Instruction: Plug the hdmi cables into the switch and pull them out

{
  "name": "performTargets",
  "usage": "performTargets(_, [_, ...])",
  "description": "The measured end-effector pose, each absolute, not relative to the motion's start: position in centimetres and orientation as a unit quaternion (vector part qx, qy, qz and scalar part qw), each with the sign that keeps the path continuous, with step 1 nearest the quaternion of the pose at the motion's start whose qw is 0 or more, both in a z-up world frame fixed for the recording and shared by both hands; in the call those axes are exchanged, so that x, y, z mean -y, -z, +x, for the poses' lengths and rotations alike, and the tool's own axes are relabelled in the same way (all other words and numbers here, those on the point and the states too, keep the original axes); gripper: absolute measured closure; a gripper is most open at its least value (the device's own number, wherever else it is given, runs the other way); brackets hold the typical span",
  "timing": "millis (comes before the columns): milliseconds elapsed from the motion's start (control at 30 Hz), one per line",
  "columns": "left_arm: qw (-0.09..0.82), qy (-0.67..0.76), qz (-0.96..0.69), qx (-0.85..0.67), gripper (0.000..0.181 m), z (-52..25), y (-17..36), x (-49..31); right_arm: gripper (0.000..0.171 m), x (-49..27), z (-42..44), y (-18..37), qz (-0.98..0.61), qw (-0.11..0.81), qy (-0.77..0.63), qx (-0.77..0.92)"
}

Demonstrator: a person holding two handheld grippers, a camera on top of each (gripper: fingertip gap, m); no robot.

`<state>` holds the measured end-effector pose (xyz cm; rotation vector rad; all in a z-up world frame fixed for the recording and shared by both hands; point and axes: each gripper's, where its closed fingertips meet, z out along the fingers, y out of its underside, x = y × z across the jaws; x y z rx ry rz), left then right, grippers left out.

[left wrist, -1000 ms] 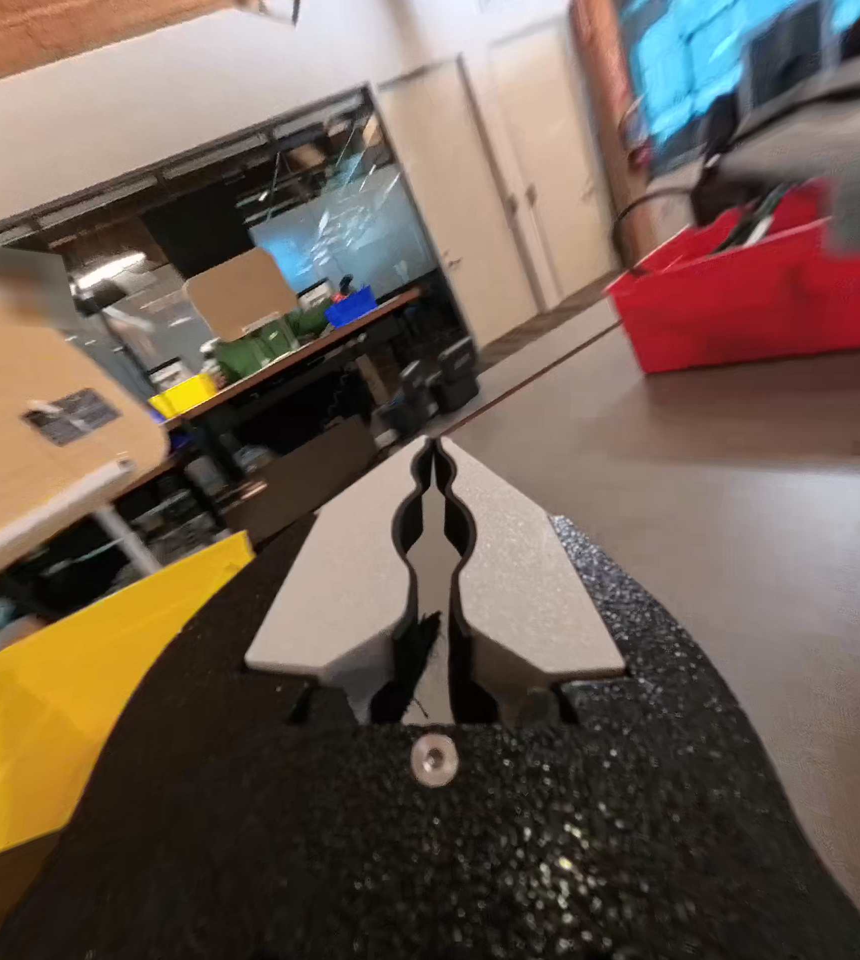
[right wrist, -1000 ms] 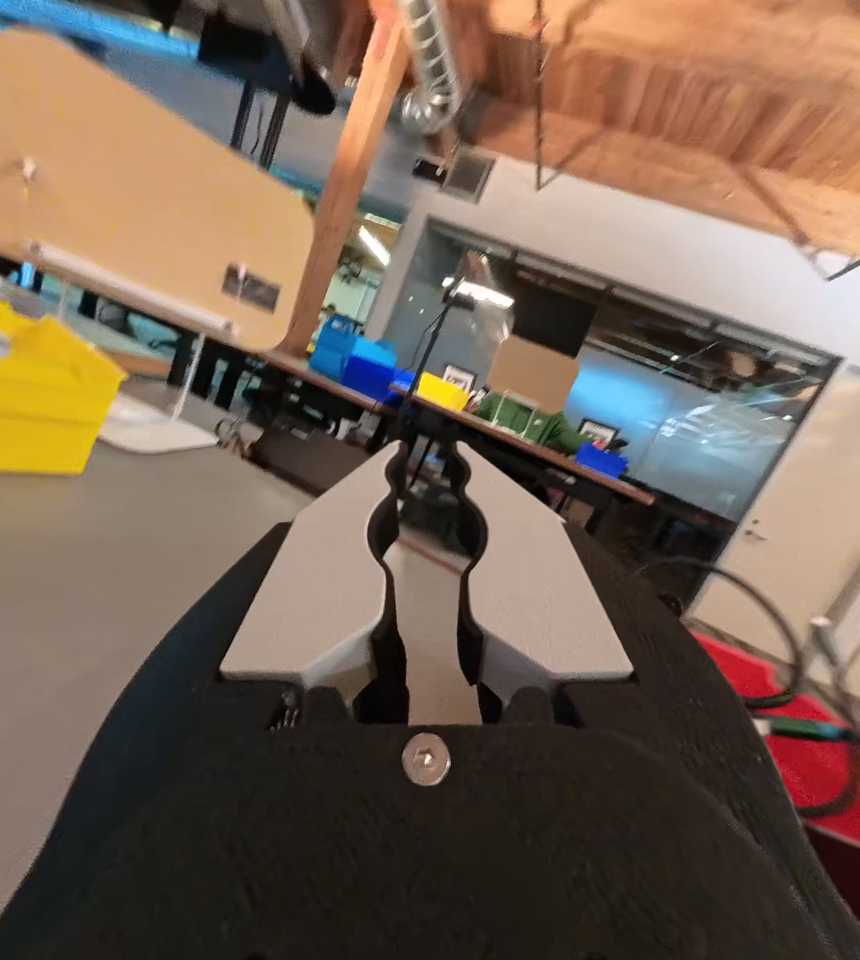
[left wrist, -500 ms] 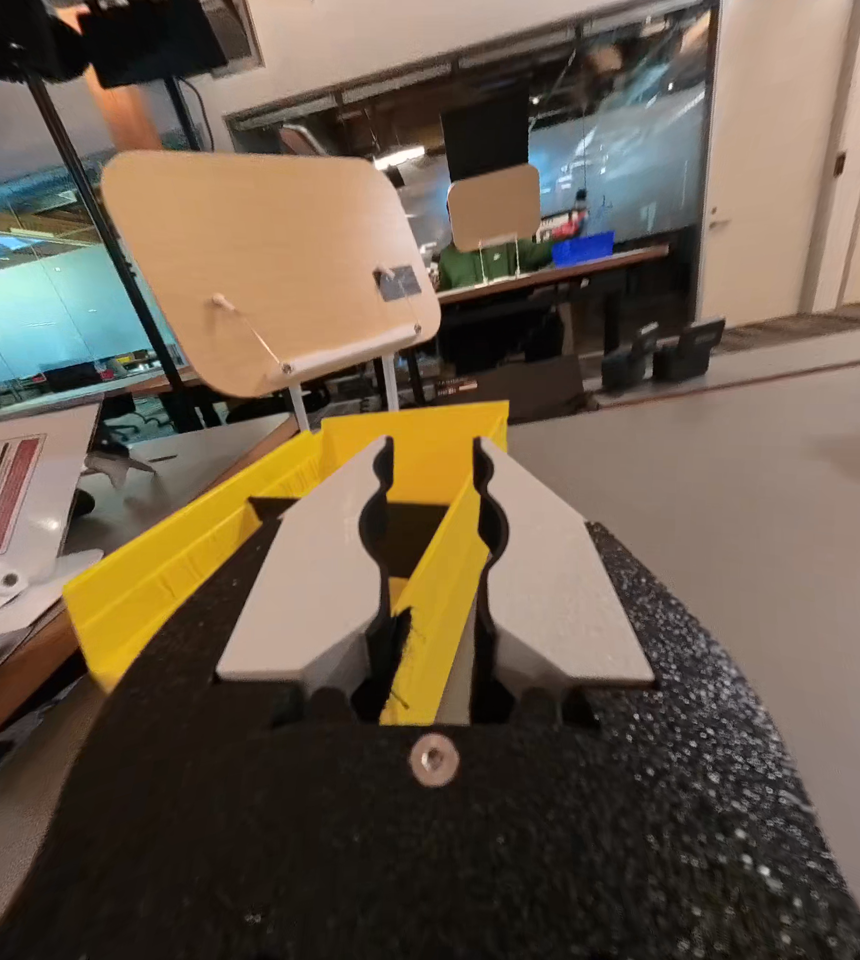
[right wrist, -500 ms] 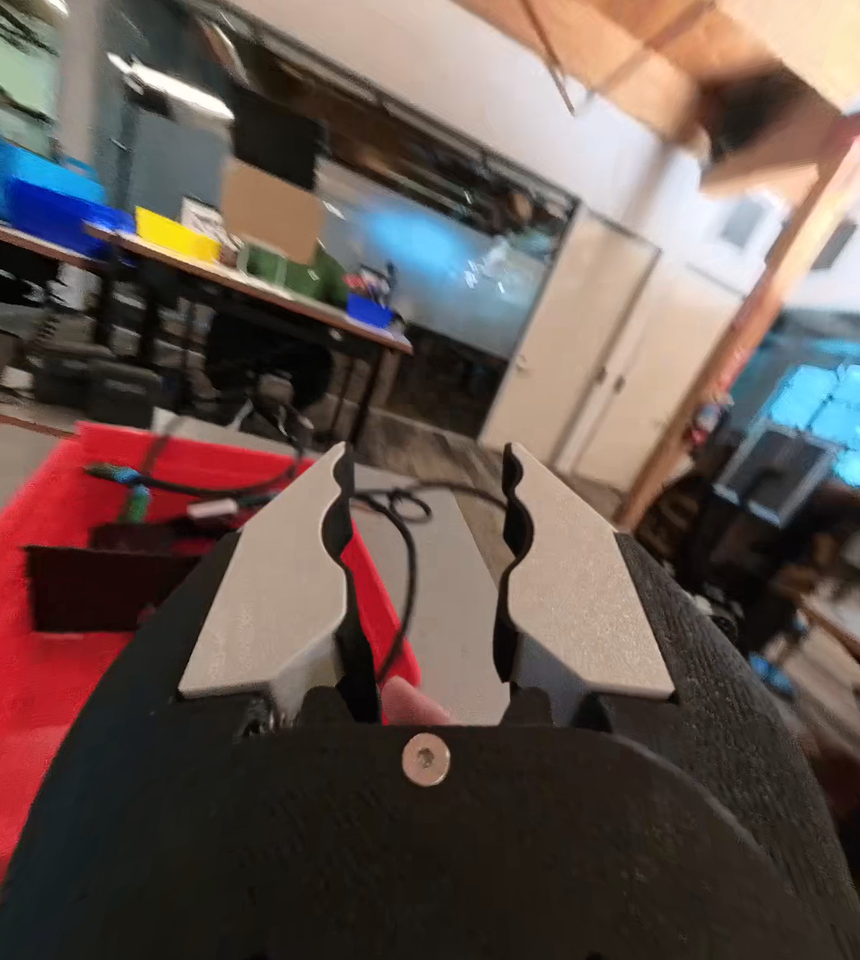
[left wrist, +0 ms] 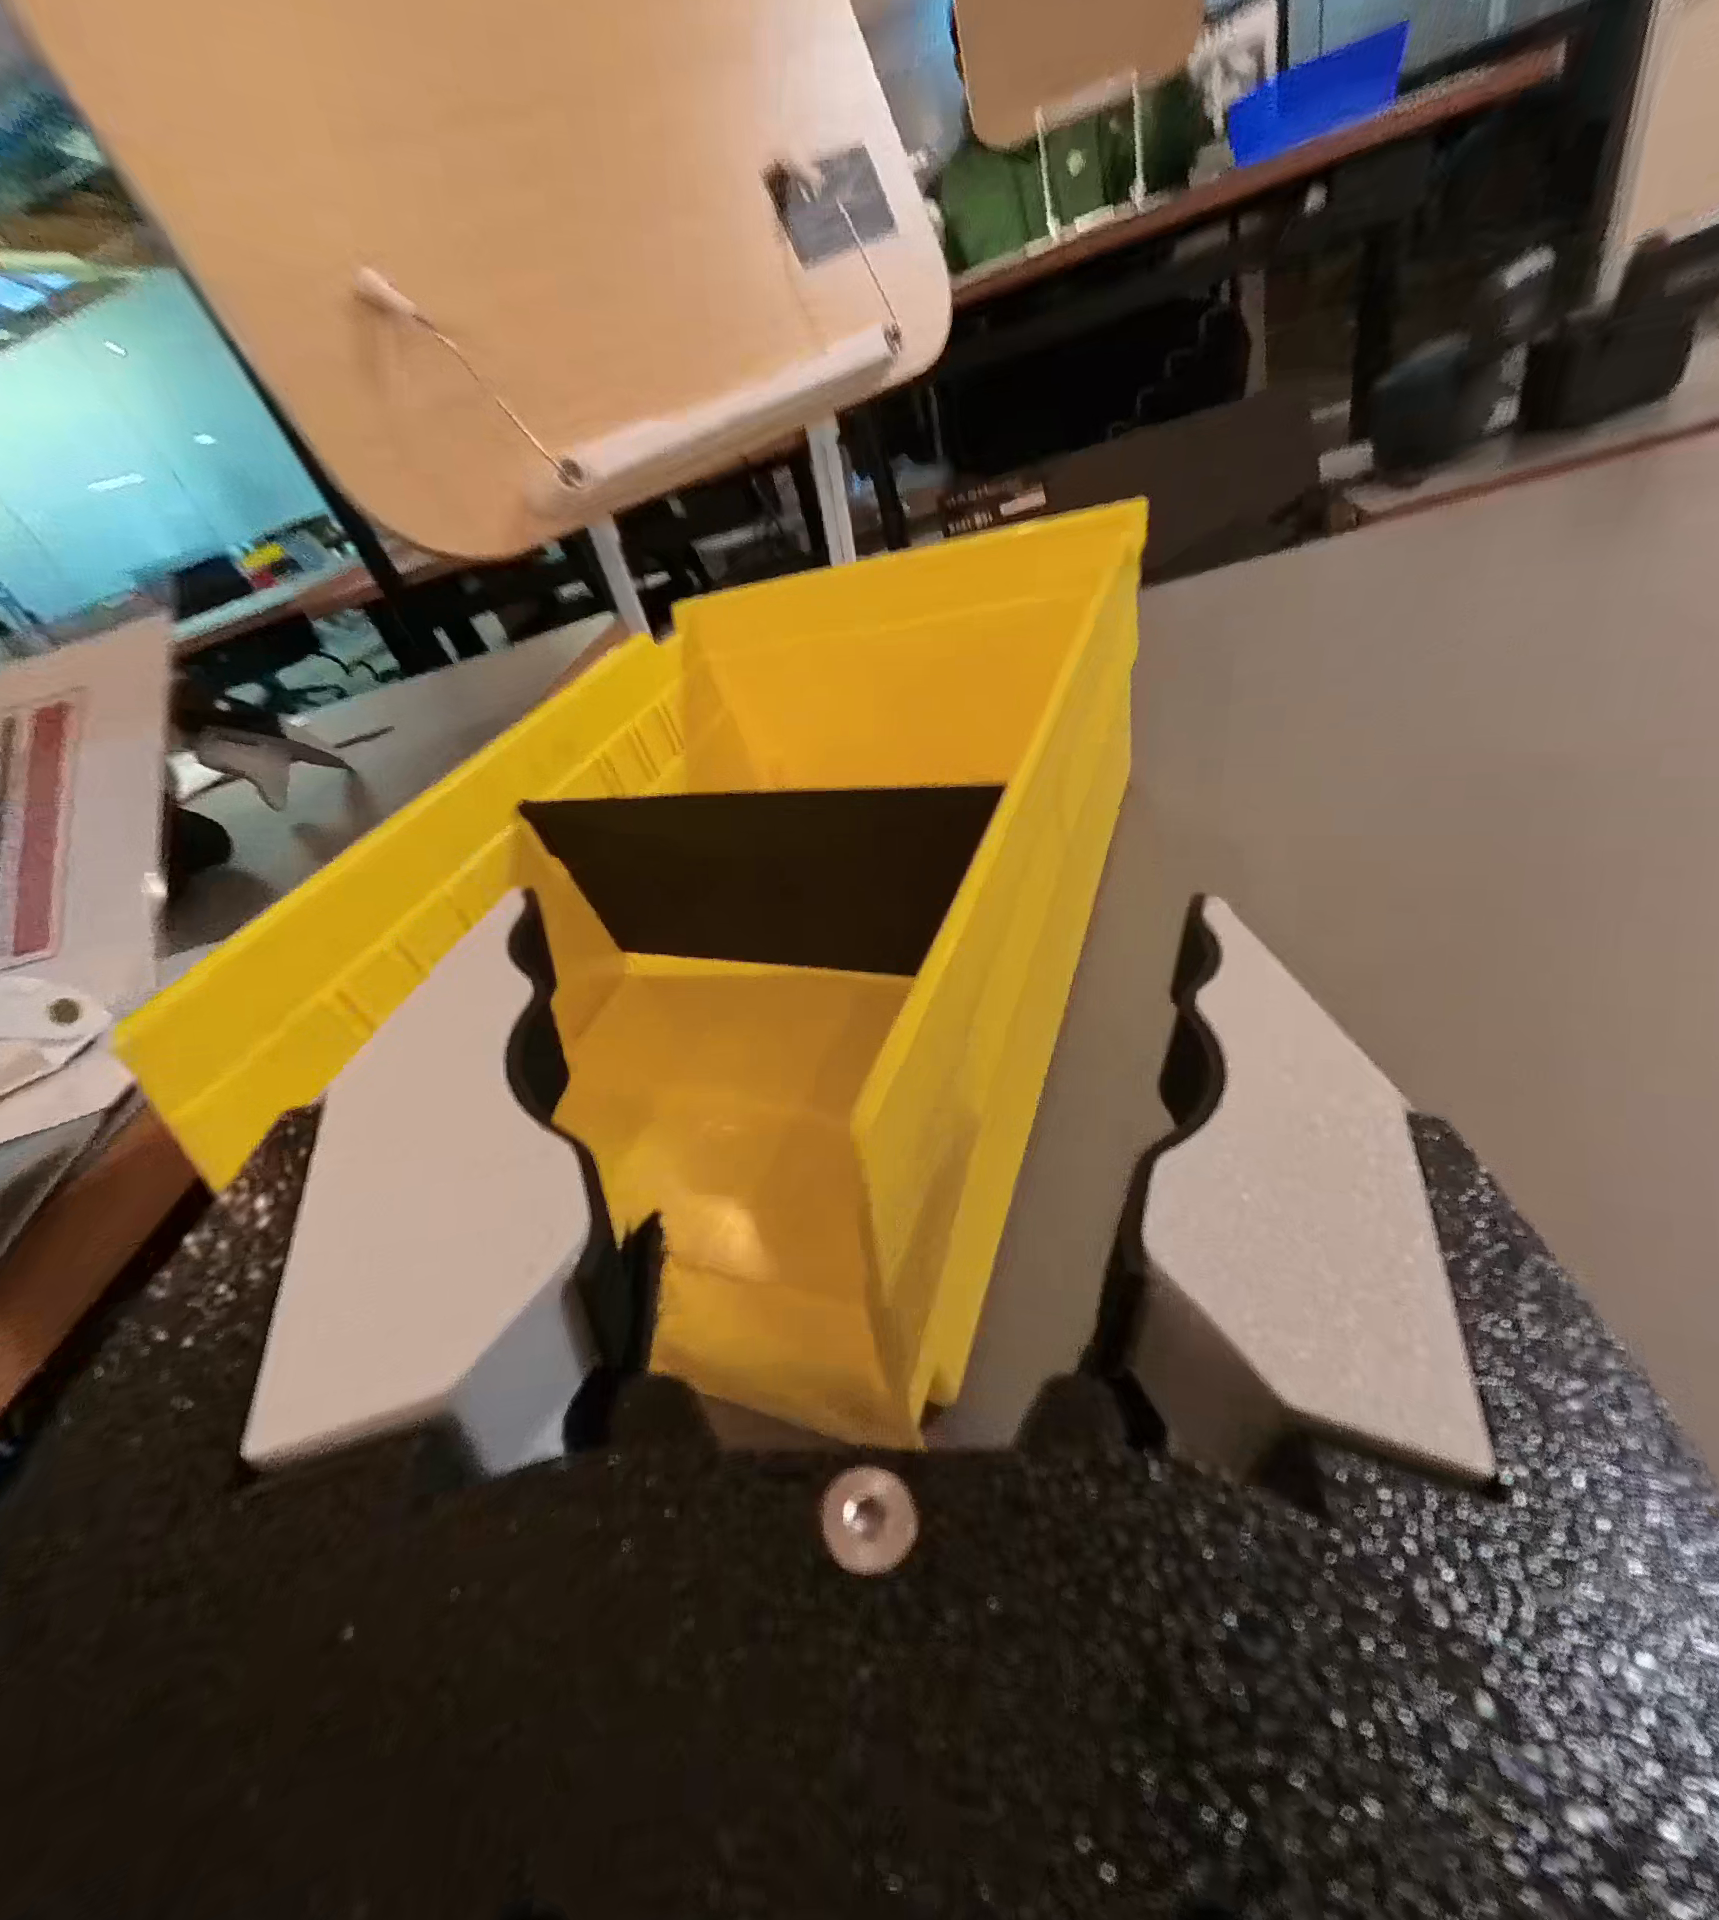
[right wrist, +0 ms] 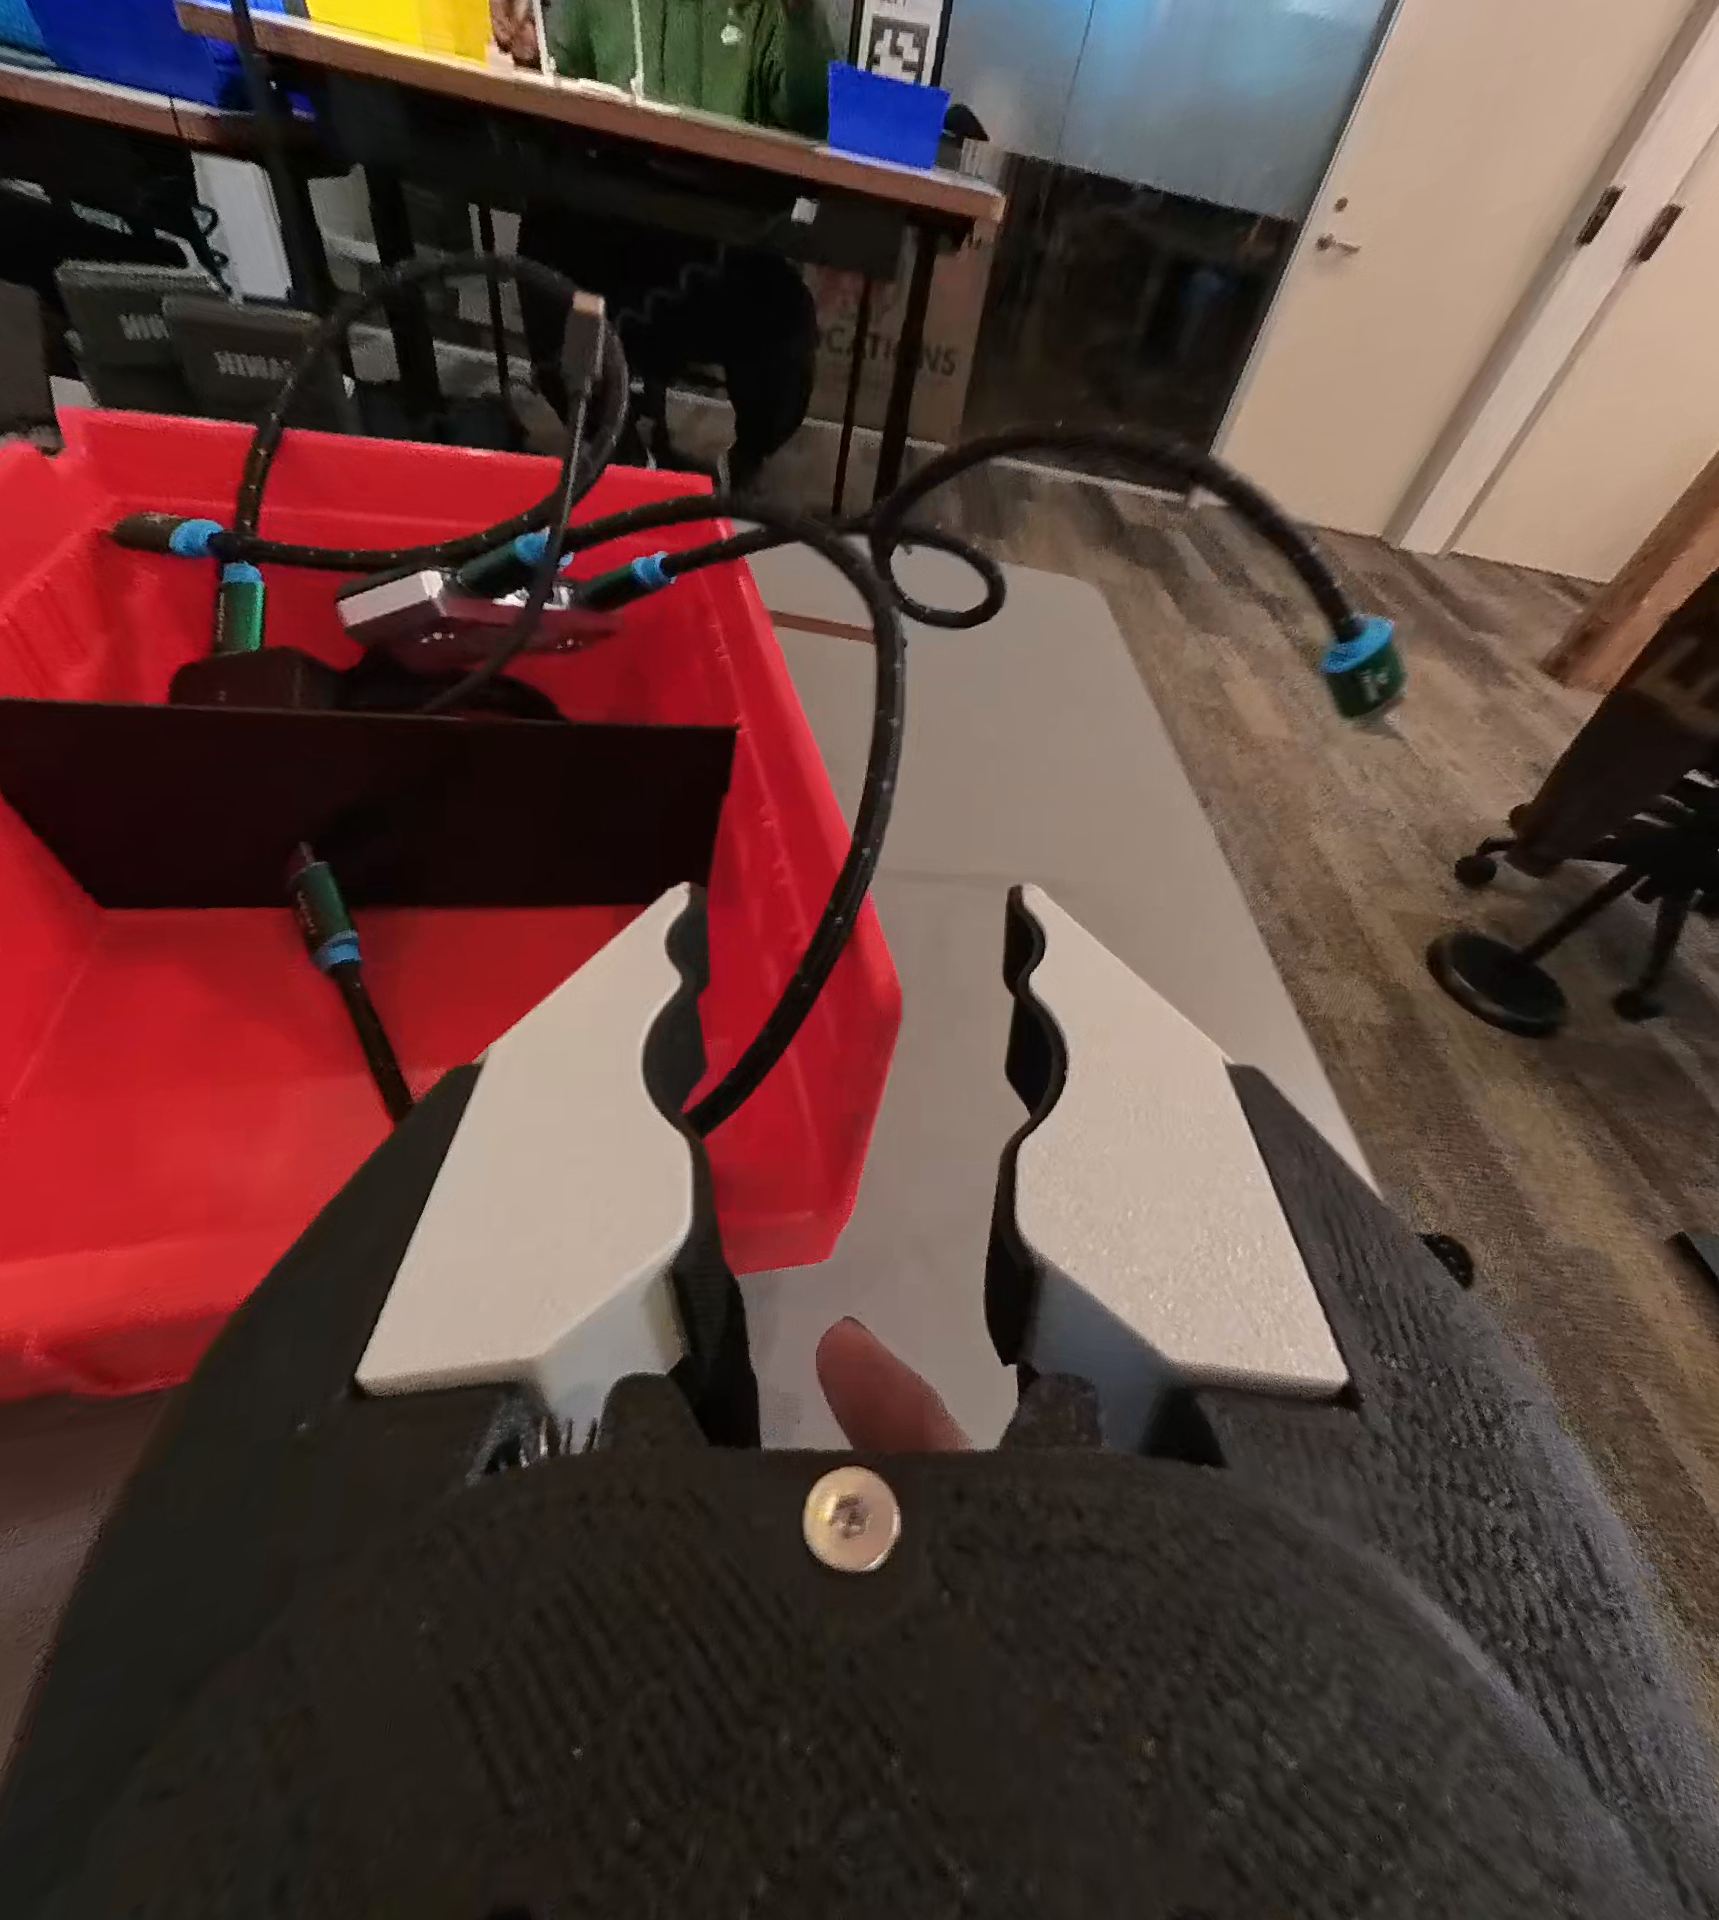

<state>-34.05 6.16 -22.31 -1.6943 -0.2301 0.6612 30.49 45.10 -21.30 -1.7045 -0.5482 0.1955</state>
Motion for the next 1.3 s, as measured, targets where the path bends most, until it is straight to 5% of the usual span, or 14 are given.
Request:
performTargets(167, [0.563, -0.26, -0.782, 0.069, 0.079, -34.2, 25.2, -8.0, 0.118, -46.3, 29.4, 24.2, -0.763, 0.59, -0.062, 0.258])
performTargets(333, [0.518, -0.335, -0.786, 0.041, 0.122, -35.2, 26.2, -7.8, 0.146, -47.2, 29.7, 24.3, -0.763, 0.598, -0.041, 0.242])
performTargets(467, [0.518, -0.316, -0.795, 0.0, 0.139, -33.9, 26.4, -8.6, 0.148, -47.0, 29.8, 24.3, -0.765, 0.592, -0.039, 0.249])
performTargets(567, [0.522, -0.228, -0.822, -0.03, 0.173, -31.2, 27.4, -9.5, 0.154, -46.4, 29.4, 24.3, -0.769, 0.583, -0.068, 0.254])
performTargets(967, [0.505, -0.2, -0.838, -0.063, 0.174, -25.2, 27.6, -6.0, 0.161, -43.9, 25.5, 23.9, -0.752, 0.56, -0.223, 0.267])
performTargets(1300, [0.503, -0.095, -0.834, -0.208, 0.174, -18.5, 27.5, 1.0, 0.156, -42.4, 18.1, 24.1, -0.73, 0.542, -0.202, 0.363])
